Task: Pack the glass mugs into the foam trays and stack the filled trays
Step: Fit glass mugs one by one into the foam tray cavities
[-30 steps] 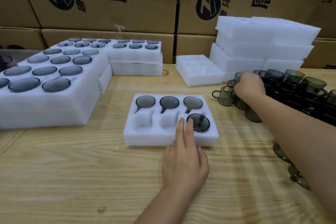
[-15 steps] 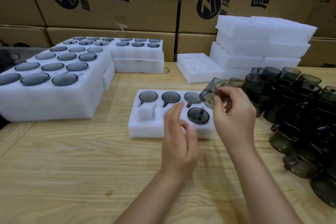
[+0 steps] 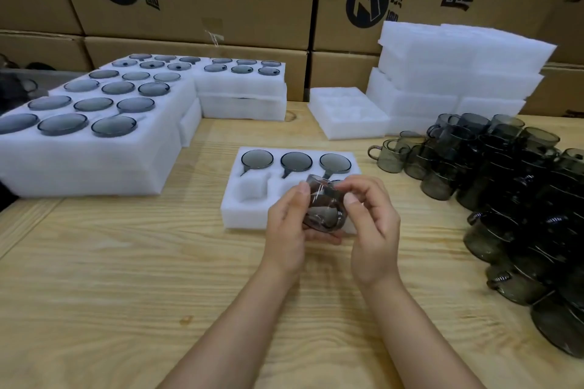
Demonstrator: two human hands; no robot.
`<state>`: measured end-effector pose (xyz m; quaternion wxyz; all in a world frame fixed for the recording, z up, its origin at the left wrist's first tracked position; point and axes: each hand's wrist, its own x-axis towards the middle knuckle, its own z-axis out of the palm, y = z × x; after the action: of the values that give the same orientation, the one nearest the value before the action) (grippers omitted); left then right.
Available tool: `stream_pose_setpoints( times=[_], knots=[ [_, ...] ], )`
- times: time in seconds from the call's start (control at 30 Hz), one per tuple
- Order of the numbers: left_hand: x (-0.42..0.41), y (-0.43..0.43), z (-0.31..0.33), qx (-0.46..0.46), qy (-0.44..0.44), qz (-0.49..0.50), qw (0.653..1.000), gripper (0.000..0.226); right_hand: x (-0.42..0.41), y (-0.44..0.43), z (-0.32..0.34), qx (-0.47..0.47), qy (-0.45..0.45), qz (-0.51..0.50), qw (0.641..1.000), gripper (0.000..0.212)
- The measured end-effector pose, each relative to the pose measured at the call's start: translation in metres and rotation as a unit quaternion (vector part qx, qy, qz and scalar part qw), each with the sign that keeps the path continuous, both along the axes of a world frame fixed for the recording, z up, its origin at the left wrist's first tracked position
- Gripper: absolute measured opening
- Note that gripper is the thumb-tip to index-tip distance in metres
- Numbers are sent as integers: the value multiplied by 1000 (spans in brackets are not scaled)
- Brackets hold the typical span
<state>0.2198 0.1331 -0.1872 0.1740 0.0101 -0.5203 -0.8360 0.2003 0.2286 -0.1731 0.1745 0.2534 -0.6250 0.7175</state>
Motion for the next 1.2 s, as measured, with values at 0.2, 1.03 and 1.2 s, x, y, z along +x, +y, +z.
stream_pose_setpoints(
  times=[0.2, 1.03, 1.2],
  knots=[
    [3, 11, 4, -59, 70, 129, 987, 40, 12, -10, 0, 65, 66, -90, 992, 30],
    [8, -25, -7, -597, 83, 371, 706, 40, -6, -1, -4, 72, -57, -21, 996, 66],
    [4, -28, -19, -589, -60, 369, 717, 27, -17, 7, -5, 74, -69, -38, 994, 66]
  ],
)
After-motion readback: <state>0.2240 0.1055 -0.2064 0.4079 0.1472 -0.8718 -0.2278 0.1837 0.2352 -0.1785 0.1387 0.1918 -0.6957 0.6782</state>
